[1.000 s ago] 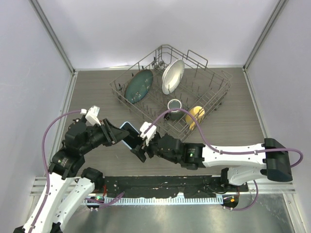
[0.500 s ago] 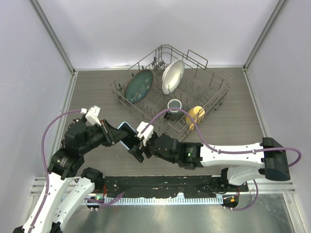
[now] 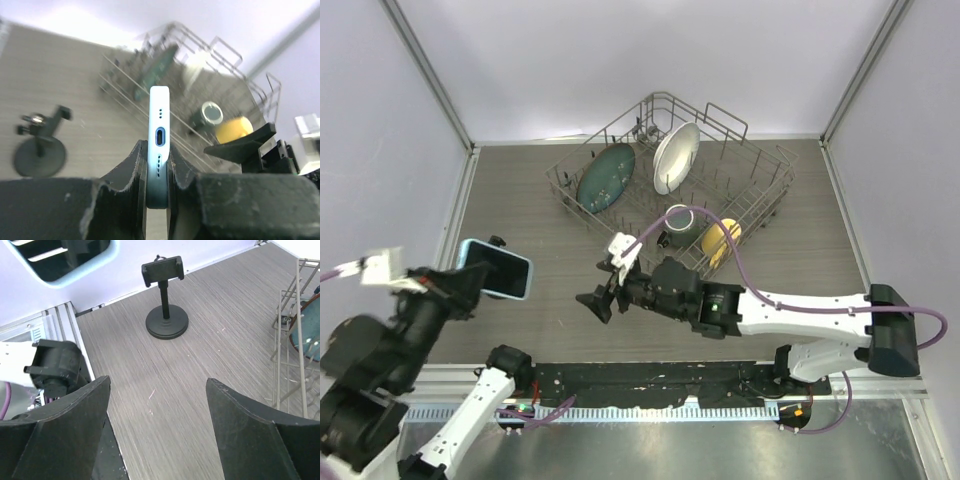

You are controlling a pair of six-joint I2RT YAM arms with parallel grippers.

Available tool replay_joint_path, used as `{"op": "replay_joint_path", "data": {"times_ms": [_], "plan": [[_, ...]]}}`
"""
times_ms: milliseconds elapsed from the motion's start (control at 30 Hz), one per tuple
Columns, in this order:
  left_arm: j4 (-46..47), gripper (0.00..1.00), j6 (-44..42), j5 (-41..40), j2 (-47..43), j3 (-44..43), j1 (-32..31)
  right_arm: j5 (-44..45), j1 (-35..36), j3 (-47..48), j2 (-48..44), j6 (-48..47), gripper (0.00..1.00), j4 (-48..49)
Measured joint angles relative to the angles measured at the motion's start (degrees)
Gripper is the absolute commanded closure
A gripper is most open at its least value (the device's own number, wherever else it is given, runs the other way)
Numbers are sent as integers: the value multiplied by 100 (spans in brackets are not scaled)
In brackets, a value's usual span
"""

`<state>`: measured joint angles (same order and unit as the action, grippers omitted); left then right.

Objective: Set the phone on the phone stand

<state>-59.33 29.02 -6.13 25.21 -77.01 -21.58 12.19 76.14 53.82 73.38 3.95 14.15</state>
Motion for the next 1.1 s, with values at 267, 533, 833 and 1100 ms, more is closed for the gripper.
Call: {"op": "replay_joint_path", "data": {"times_ms": [267, 533, 833, 1100], "plan": [[-365, 100, -435, -1589, -310, -881, -4, -634, -693, 1707, 1834, 15, 34, 140], [-780, 100, -540, -2041, -341, -1080, -9, -1368, -1191, 3827, 4144, -531, 52, 254], [-1097, 100, -529, -1985, -496, -826, -9, -1419, -1180, 5268, 5731, -1014, 57, 98], [-1137, 100, -544, -1987, -706, -734, -9, -1725, -1145, 5436, 5840, -1029, 51, 153]]}}
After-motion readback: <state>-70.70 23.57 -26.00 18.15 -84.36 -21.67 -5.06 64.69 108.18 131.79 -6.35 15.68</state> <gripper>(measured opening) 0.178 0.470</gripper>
